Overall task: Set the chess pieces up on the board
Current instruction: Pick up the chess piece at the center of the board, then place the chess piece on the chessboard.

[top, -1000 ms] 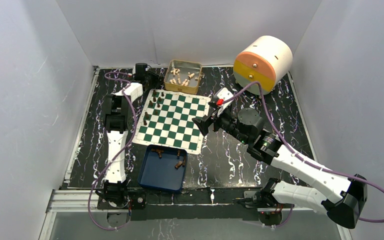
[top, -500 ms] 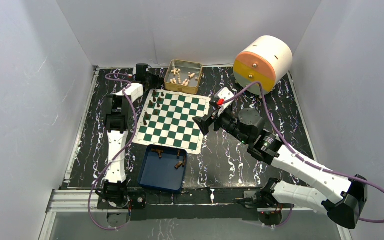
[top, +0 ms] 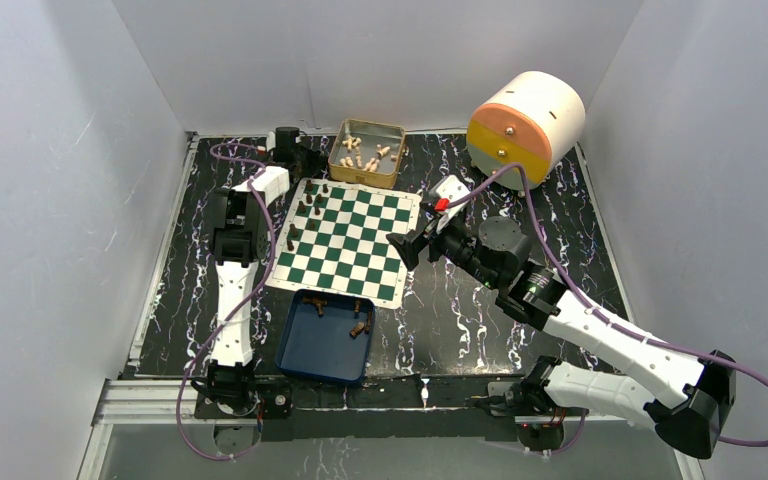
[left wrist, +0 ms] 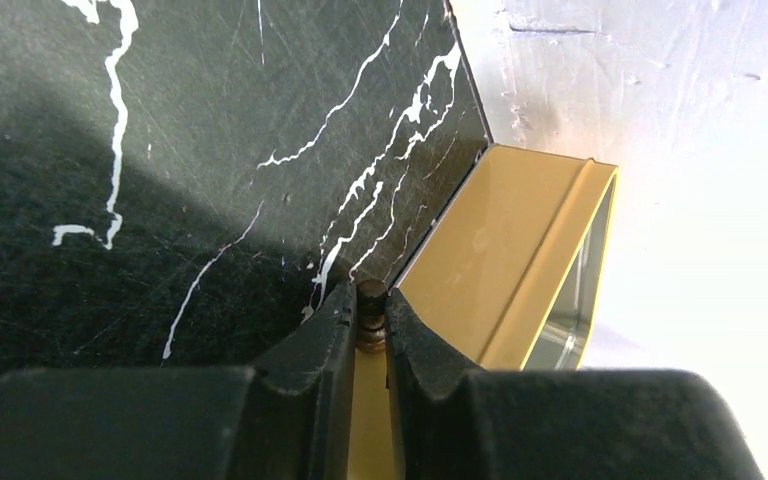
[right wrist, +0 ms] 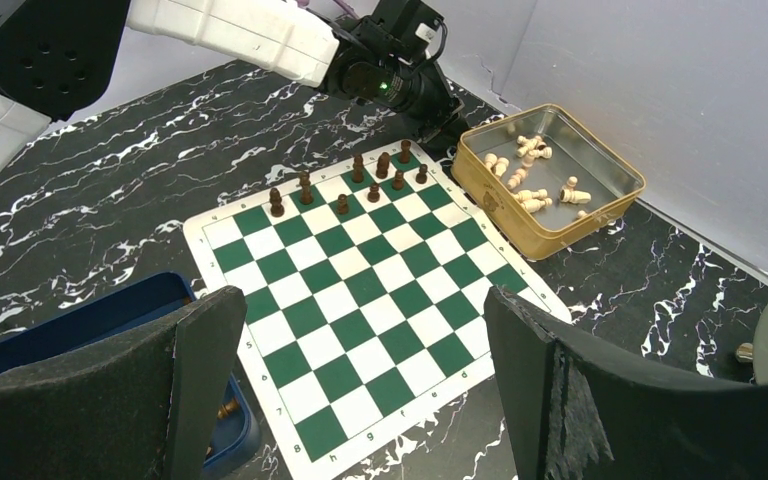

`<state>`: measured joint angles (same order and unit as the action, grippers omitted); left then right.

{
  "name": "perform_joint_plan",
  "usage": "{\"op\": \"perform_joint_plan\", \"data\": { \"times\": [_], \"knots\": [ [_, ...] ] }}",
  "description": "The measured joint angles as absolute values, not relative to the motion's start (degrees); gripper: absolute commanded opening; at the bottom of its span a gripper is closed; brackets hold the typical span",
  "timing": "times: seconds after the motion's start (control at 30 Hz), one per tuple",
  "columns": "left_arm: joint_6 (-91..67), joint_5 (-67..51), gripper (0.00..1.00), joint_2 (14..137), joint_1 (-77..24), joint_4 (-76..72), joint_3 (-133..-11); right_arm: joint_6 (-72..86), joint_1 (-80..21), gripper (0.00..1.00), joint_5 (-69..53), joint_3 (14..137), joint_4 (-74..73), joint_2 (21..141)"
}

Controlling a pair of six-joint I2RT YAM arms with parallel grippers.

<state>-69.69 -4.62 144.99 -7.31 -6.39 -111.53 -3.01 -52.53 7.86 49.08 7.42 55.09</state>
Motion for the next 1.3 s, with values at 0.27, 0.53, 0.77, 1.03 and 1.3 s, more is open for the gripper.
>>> {"op": "perform_joint_plan", "data": {
  "times": [0.27,0.53,0.77,1.03,1.3],
  "knots": [
    [-67.1,0.1,0.00,143.9,-6.9,-6.8,-110.8,-3.0,-52.5,0.99,7.8,49.1,7.4,55.1],
    [-60.6,3.9,0.00,138.5,-6.0,-6.5,-108.2,-3.0,-52.5,0.99,7.8,49.1,7.4,55.1],
    [-47.6,6.6,0.00,124.5,-6.1,-6.9,-97.5,-3.0,-52.5,0.99,7.8,49.1,6.5,54.1],
    [-31.5,8.6,0.00,102.7,-10.6,-11.2,-75.1,-3.0,-52.5,0.99,7.8,48.9,6.0,49.7],
    [-22.4,8.3,0.00,88.5,-18.1,-15.7,-54.6,-2.1,-52.5,0.99,6.7,48.9,5.0,47.9]
  ]
}}
